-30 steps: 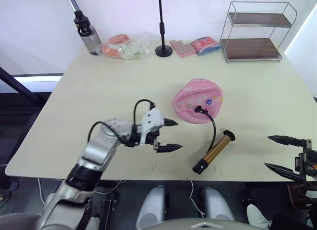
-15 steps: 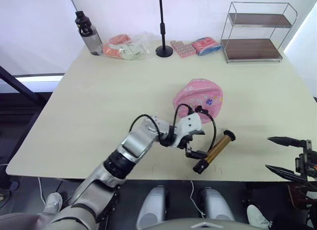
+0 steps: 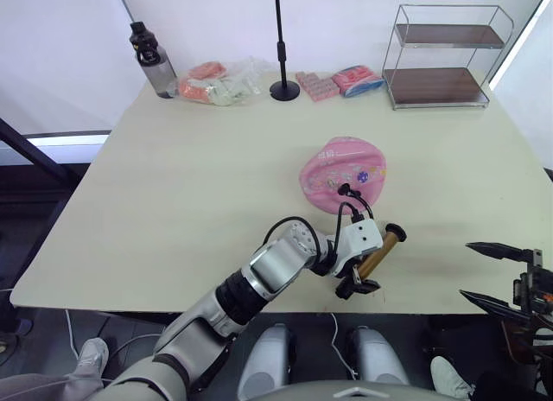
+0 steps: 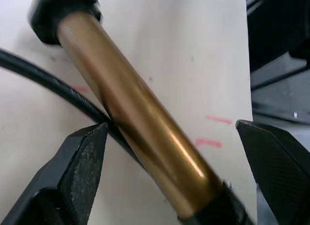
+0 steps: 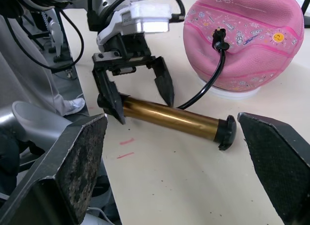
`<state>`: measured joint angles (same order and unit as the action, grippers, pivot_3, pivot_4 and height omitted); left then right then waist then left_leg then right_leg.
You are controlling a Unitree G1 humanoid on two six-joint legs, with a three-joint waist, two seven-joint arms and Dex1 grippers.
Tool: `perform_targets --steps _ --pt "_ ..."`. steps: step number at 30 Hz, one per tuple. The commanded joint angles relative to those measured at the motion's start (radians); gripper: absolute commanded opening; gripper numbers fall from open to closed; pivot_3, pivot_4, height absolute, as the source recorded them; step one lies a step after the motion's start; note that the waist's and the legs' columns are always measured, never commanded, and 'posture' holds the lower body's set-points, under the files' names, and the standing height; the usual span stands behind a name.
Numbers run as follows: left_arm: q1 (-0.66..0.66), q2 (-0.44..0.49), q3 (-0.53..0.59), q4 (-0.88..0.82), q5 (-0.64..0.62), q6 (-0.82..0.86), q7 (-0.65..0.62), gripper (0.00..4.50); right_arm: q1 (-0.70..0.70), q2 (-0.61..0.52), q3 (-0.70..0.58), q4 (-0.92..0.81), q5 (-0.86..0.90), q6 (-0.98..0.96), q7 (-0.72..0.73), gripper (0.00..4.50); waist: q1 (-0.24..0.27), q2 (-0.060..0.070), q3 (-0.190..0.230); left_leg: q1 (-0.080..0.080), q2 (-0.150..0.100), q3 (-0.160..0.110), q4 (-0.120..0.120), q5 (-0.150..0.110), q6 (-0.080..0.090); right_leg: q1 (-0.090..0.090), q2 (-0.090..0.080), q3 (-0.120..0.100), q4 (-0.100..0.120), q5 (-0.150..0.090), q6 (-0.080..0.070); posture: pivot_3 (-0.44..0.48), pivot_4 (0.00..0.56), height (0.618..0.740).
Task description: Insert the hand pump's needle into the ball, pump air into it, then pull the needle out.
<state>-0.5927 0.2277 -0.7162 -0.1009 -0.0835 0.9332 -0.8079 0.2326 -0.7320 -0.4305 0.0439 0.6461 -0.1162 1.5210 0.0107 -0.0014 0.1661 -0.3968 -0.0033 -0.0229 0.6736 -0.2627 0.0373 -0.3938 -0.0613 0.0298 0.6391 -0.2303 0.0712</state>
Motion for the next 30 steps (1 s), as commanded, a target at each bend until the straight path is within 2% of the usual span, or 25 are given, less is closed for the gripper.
perform_targets --steps 1,4,6,7,8,11,13,14,24,30 --pt "-0.016 0.004 -0.019 -0.019 0.008 0.009 0.0 4.47 -0.008 0.004 -0.004 -0.021 0.006 -0.018 0.0 4.5 0.0 0.0 0.0 0.0 0.0 0.0 0.0 0.0 0.0 0.0 0.0 0.0 0.0 0.0 0.0 0.0 0.15 0.74" --pt "-0.018 0.009 -0.018 -0.017 0.012 0.007 0.005 4.47 -0.013 0.008 0.002 -0.021 0.004 -0.019 0.0 4.5 0.001 0.0 0.0 0.0 0.0 0.0 0.0 0.0 0.0 0.0 0.0 0.0 0.0 0.0 0.0 0.0 0.15 0.74" --pt "-0.02 0.021 -0.016 -0.02 0.013 0.003 0.002 4.09 -0.015 0.008 0.004 -0.019 0.003 -0.02 0.002 4.5 0.001 0.0 0.0 0.0 0.0 0.0 0.0 0.0 0.0 0.0 0.0 0.0 0.0 0.0 0.0 0.0 0.15 0.74" --pt "-0.02 0.026 -0.014 -0.023 0.013 -0.002 0.001 3.71 -0.015 0.008 0.005 -0.019 0.003 -0.021 0.003 4.5 0.001 0.0 0.0 0.0 0.0 0.0 0.0 0.0 0.0 0.0 0.0 0.0 0.0 0.0 0.0 0.0 0.15 0.74" --pt "-0.02 0.03 -0.011 -0.025 0.012 -0.006 -0.001 3.56 -0.016 0.008 0.006 -0.017 0.003 -0.022 0.004 4.5 0.0 0.0 0.0 0.0 0.0 0.0 0.0 0.0 0.0 0.0 0.0 0.0 0.0 0.0 0.0 0.0 0.15 0.74" --pt "-0.018 0.037 0.001 -0.035 0.011 -0.018 0.003 2.29 -0.019 0.008 0.01 -0.015 0.002 -0.024 0.002 4.5 0.0 0.0 0.0 0.0 0.0 0.0 0.0 0.0 0.0 0.0 0.0 0.0 0.0 0.0 0.0 0.0 0.15 0.74" --pt "-0.023 0.059 0.016 -0.042 0.013 -0.033 0.002 1.79 -0.022 0.011 0.015 -0.018 0.001 -0.023 -0.002 4.5 0.0 0.0 0.0 0.0 0.0 0.0 0.0 0.0 0.0 0.0 0.0 0.0 0.0 0.0 0.0 0.0 0.15 0.74" --pt "-0.024 0.067 0.028 -0.046 0.01 -0.039 0.001 1.18 -0.022 0.012 0.017 -0.019 0.0 -0.024 -0.003 4.5 0.0 0.0 0.0 0.0 0.0 0.0 0.0 0.0 0.0 0.0 -0.001 0.0 0.0 0.0 0.0 0.0 0.15 0.74" --pt "0.024 0.12 0.137 -0.096 -0.043 -0.2 -0.037 1.15 -0.033 0.04 0.015 -0.05 0.04 0.091 -0.108 4.5 0.002 0.0 0.0 0.0 0.003 0.0 0.0 0.0 0.0 0.0 -0.001 0.001 0.0 0.0 -0.001 0.0 0.15 0.74" --pt "0.081 0.141 0.178 -0.127 -0.062 -0.314 -0.061 1.15 -0.04 0.102 -0.001 -0.157 0.116 0.239 -0.295 4.5 0.002 0.0 0.0 0.0 0.004 0.001 0.0 0.0 0.0 -0.001 -0.001 0.001 0.001 -0.002 -0.004 0.0 0.15 0.74"
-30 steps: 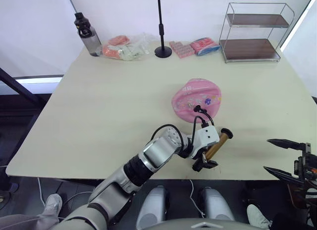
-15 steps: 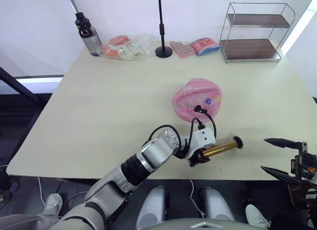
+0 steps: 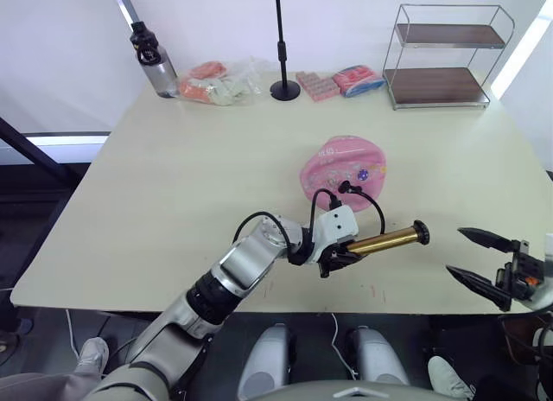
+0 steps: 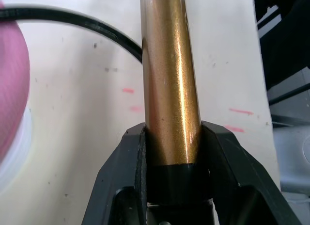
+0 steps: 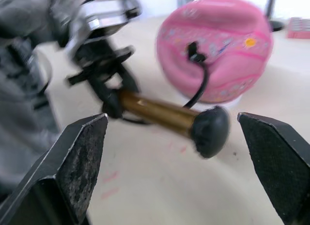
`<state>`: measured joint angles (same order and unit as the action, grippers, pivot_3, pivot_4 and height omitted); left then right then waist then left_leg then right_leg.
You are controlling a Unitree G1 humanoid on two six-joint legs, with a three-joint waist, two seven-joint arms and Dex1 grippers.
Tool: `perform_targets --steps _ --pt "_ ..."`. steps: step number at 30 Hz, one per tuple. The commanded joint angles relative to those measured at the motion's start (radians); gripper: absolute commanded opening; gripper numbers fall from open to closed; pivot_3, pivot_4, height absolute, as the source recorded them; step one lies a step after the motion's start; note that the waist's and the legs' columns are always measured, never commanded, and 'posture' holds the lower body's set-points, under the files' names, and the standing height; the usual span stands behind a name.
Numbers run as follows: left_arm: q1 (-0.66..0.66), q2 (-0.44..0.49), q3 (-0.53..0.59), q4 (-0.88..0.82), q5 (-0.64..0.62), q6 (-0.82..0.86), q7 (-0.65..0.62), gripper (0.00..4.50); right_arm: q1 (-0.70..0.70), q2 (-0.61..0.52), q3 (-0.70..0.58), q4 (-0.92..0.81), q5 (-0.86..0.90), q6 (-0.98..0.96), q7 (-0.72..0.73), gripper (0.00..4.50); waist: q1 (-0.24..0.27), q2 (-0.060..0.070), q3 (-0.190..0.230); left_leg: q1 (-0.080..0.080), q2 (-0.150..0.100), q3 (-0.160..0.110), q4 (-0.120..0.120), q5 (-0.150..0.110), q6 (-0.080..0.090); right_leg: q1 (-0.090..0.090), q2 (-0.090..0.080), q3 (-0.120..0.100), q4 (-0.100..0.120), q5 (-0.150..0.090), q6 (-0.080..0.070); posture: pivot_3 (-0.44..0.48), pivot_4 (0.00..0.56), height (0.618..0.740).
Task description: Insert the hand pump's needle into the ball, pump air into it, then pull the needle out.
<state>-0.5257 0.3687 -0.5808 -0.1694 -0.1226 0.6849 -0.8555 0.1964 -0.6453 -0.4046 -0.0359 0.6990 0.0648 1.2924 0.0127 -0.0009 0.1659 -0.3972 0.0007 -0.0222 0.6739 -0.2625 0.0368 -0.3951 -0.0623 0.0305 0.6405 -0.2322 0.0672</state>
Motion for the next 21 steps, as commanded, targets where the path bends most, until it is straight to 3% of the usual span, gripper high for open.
perform_targets --steps 1,10,15,21 --pt "0.033 -0.001 0.057 -0.063 -0.034 -0.096 -0.02 1.15 -0.007 0.032 -0.028 -0.109 0.102 0.103 -0.114 4.5 0.0 0.0 0.0 0.0 0.0 0.0 0.0 0.0 0.0 0.0 0.0 0.0 0.0 0.0 0.0 0.0 0.15 0.74" --pt "0.146 -0.023 0.13 -0.011 -0.065 -0.313 -0.034 1.15 -0.046 0.159 -0.029 -0.293 0.326 0.349 -0.502 4.5 0.0 0.0 0.0 0.0 0.0 0.0 0.0 0.0 0.0 -0.001 0.0 0.0 0.0 0.0 0.0 0.0 0.15 0.74" --pt "0.185 -0.08 0.175 0.013 -0.095 -0.373 -0.017 1.15 -0.072 0.25 0.014 -0.384 0.446 0.462 -0.755 4.5 0.0 0.0 0.0 -0.001 0.0 0.001 0.0 0.0 0.0 -0.001 0.0 0.0 0.0 0.0 0.0 0.0 0.15 0.74" --pt "0.19 -0.108 0.183 0.024 -0.09 -0.404 -0.011 1.15 -0.09 0.328 0.029 -0.421 0.59 0.527 -0.953 4.5 -0.001 0.0 0.0 -0.001 0.0 0.001 0.0 0.0 0.0 -0.001 0.0 0.0 0.001 0.0 0.0 0.0 0.15 0.74"
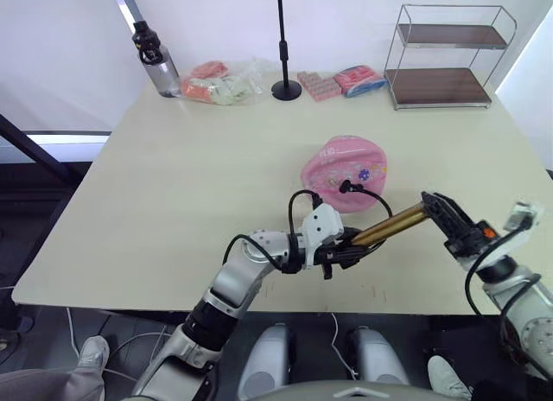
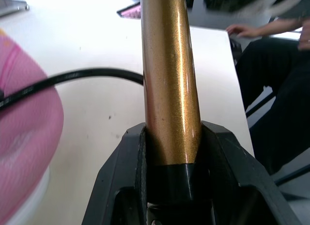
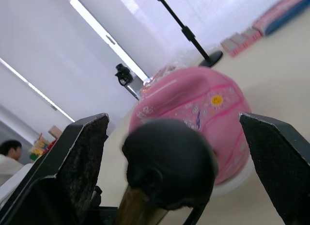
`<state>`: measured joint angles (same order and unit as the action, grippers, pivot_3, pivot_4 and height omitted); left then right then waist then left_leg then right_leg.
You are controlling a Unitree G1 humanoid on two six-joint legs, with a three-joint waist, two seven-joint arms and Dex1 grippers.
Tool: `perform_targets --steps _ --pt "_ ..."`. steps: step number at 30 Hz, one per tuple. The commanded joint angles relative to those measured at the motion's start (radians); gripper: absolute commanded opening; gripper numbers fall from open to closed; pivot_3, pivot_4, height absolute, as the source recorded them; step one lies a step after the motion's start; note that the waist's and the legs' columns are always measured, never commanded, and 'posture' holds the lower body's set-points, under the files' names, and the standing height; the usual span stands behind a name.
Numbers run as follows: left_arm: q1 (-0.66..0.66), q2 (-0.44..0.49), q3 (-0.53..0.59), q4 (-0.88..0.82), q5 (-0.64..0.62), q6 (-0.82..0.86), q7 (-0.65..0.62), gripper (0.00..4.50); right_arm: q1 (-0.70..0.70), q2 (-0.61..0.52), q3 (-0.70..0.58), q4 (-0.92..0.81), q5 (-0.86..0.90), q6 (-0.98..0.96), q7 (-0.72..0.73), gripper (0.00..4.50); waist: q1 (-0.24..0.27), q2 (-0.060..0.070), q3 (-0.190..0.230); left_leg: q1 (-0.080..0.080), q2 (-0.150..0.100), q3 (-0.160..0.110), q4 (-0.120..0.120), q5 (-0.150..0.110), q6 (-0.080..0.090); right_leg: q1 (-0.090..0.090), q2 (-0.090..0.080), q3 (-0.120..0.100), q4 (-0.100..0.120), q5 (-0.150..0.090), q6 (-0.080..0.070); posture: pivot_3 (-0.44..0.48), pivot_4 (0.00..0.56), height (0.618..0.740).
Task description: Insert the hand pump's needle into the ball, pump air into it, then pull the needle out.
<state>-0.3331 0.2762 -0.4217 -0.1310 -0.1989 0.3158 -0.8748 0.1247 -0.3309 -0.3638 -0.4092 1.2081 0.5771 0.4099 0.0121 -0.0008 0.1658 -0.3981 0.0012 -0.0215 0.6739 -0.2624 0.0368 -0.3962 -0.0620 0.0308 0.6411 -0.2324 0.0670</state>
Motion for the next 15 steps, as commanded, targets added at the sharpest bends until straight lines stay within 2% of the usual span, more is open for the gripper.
perform_targets --steps 1,8,15 --pt "-0.005 -0.018 0.023 -0.011 -0.012 -0.036 0.01 1.15 -0.024 0.019 -0.011 -0.048 0.101 0.02 -0.089 4.5 -0.001 0.0 0.0 0.0 0.0 0.0 0.0 0.0 0.0 0.0 0.0 0.0 0.0 0.0 0.0 0.0 0.15 0.74" --pt "-0.003 -0.018 0.009 0.005 0.004 -0.036 0.007 1.15 -0.048 0.035 0.002 -0.056 0.185 0.031 -0.153 4.5 -0.002 0.0 0.0 0.0 0.0 0.0 0.0 0.0 0.0 0.0 0.001 0.0 0.0 0.0 0.001 0.0 0.15 0.74" --pt "-0.005 -0.018 0.008 0.02 0.012 -0.038 0.003 1.15 -0.054 0.038 0.006 -0.068 0.234 0.026 -0.153 4.5 -0.004 0.0 0.0 0.0 0.0 0.0 0.0 0.0 0.0 0.0 0.002 0.0 0.0 0.001 0.002 0.0 0.15 0.74"
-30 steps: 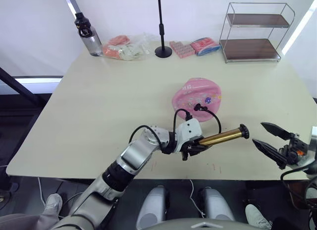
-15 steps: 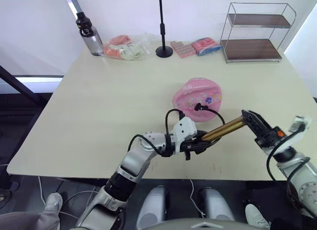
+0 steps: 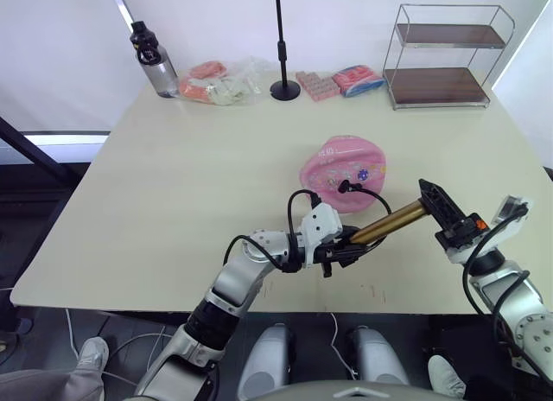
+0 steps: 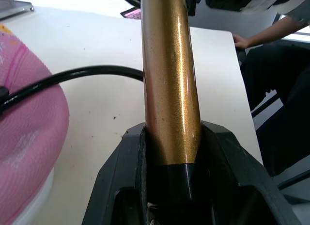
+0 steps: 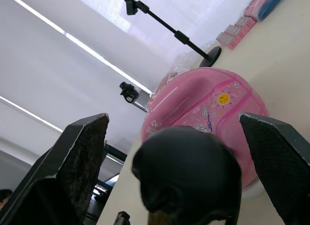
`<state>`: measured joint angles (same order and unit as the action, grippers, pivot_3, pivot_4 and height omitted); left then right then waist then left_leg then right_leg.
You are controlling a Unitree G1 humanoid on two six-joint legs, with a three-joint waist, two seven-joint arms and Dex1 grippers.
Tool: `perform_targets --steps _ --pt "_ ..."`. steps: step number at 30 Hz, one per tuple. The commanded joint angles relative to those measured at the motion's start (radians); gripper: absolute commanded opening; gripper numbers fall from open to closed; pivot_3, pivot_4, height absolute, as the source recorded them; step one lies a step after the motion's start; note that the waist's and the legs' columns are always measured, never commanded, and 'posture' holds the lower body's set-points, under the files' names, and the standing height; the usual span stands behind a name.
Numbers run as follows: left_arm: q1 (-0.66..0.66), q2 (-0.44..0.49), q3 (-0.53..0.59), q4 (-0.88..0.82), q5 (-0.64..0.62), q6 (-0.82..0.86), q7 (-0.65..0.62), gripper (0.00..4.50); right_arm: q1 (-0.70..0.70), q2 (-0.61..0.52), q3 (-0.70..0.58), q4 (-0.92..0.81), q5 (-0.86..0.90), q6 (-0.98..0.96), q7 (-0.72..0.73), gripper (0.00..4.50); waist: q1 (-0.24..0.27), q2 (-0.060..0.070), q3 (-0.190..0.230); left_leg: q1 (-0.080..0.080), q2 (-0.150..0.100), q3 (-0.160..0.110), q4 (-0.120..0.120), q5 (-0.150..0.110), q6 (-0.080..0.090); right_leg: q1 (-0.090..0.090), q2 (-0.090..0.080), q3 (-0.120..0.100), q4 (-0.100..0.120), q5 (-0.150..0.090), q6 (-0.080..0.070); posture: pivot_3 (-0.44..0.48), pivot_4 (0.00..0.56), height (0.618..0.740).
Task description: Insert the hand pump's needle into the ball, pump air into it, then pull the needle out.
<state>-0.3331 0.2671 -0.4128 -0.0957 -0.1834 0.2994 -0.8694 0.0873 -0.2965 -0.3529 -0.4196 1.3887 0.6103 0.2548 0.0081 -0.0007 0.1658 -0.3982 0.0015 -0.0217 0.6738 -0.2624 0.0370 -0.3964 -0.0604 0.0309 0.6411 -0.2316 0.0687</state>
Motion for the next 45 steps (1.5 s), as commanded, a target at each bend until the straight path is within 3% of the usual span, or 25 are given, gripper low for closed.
perform_targets --steps 1,18,25,39,41,43,45 --pt "-0.005 -0.01 -0.001 -0.015 -0.002 -0.021 -0.002 1.15 -0.016 0.001 -0.004 -0.059 0.061 -0.005 0.003 4.5 0.0 0.0 0.0 0.0 0.0 0.0 0.0 0.0 0.0 0.0 0.0 0.0 0.0 0.0 0.0 0.0 0.15 0.74" --pt "-0.003 -0.007 -0.01 0.004 0.01 -0.025 -0.007 1.15 -0.035 -0.024 0.013 -0.048 0.049 -0.007 0.016 4.5 -0.004 0.0 0.0 0.0 0.0 0.0 0.0 0.0 0.0 0.0 0.0 0.0 0.0 -0.001 -0.001 0.0 0.15 0.74" --pt "-0.002 -0.008 -0.01 0.006 0.014 -0.024 -0.007 1.15 -0.029 -0.016 0.016 -0.041 0.027 -0.019 0.022 1.75 -0.011 0.0 0.0 0.0 0.0 0.0 0.0 0.0 0.0 0.0 0.0 0.0 0.0 -0.001 -0.001 0.0 0.15 0.74" --pt "-0.002 -0.005 0.0 0.017 0.003 -0.018 -0.015 1.15 -0.041 -0.027 0.033 -0.023 -0.055 -0.024 0.069 1.75 -0.019 0.0 0.0 -0.001 0.0 0.0 0.0 0.0 0.0 -0.001 0.0 0.0 0.0 -0.001 -0.001 0.0 0.15 0.74" --pt "-0.004 -0.004 0.008 0.019 -0.002 -0.016 -0.015 2.14 -0.043 -0.037 0.035 -0.025 -0.072 -0.022 0.082 1.75 -0.019 0.0 0.0 -0.001 0.0 0.0 0.0 0.0 0.0 -0.001 0.0 0.0 0.0 -0.001 -0.001 0.0 0.15 0.74" --pt "-0.004 -0.001 0.013 0.02 -0.005 -0.018 -0.02 2.86 -0.045 -0.048 0.037 -0.03 -0.084 -0.019 0.096 1.75 -0.019 0.0 0.0 -0.001 0.0 0.0 0.0 0.0 0.0 -0.001 0.0 0.0 0.0 -0.001 -0.001 0.0 0.15 0.74" --pt "-0.003 0.004 0.018 0.02 -0.01 -0.02 -0.03 3.92 -0.049 -0.061 0.038 -0.034 -0.089 -0.015 0.107 1.75 -0.019 0.0 0.0 -0.001 0.0 0.0 0.0 0.0 0.0 -0.001 0.0 0.0 0.0 -0.001 -0.001 0.0 0.15 0.74"
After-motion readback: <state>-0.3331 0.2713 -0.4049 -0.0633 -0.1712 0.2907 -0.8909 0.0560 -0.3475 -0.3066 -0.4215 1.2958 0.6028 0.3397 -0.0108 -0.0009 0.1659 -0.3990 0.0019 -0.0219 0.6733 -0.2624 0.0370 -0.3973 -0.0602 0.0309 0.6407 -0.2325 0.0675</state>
